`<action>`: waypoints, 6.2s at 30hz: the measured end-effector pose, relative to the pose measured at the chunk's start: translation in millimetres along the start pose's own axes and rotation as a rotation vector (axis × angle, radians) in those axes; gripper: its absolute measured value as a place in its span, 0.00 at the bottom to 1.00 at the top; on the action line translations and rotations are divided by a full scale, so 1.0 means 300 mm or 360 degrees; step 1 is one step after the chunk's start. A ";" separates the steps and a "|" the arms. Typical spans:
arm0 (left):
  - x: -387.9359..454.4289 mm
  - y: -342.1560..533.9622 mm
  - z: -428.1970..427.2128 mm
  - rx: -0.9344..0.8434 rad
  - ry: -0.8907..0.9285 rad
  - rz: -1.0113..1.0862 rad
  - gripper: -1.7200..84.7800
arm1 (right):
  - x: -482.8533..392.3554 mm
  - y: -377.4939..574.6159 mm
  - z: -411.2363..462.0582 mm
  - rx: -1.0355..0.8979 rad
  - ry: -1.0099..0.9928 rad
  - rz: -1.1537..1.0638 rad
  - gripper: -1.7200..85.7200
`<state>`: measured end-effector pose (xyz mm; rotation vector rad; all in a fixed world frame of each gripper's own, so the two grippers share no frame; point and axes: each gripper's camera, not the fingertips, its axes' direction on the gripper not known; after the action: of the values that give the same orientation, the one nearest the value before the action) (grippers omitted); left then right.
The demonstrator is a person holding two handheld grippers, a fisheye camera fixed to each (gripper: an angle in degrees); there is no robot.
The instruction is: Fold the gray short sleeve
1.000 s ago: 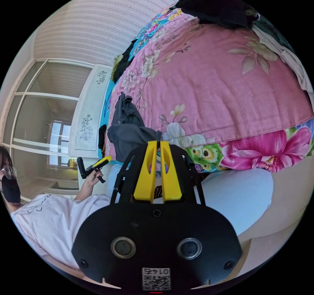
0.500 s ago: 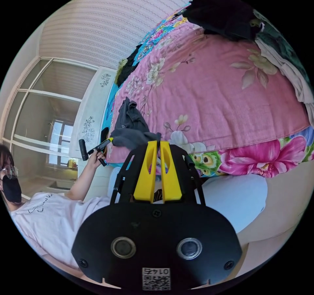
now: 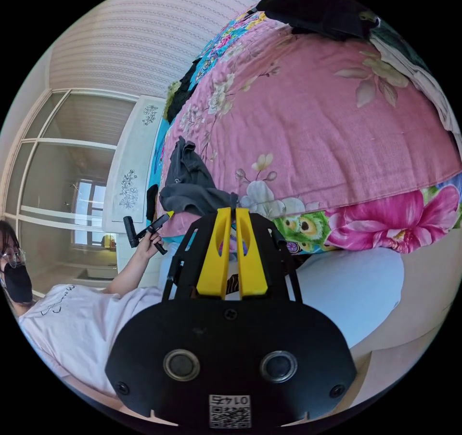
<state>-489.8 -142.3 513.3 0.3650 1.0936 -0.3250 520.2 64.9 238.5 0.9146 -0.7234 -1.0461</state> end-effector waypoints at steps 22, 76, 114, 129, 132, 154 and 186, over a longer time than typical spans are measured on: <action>0.096 0.582 -1.426 0.1682 0.0472 0.0739 0.01 | -0.934 0.242 -0.956 0.0766 -0.0820 -0.1562 0.03; -0.394 0.064 -0.143 -0.0128 0.0065 -0.0020 0.01 | 0.232 -0.162 0.615 -0.0243 0.0083 -0.0124 0.03; -0.898 -0.406 0.130 0.0467 0.0108 -0.0059 0.09 | -0.878 -0.420 2.205 -0.0728 0.0463 -0.1505 0.08; -1.037 -0.574 0.333 0.0317 0.0440 -0.0043 0.07 | -1.030 -0.625 3.129 -0.0925 0.1147 -0.1598 0.07; -1.039 -0.579 0.335 0.0353 0.0477 -0.0043 0.06 | -1.047 -0.631 3.074 -0.0872 0.0959 -0.1612 0.05; -0.915 -0.691 0.449 0.0189 0.0550 0.0075 0.07 | -0.878 -0.705 2.628 -0.0688 0.0393 -0.1669 0.11; 0.990 -1.686 1.239 0.0051 0.0012 0.1416 0.09 | 0.894 -0.671 0.869 0.0411 -0.0294 -0.0323 0.05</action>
<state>-285.0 -781.1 334.2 0.8344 0.8371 0.4493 310.4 -302.0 195.7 1.1413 -0.9499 -1.2469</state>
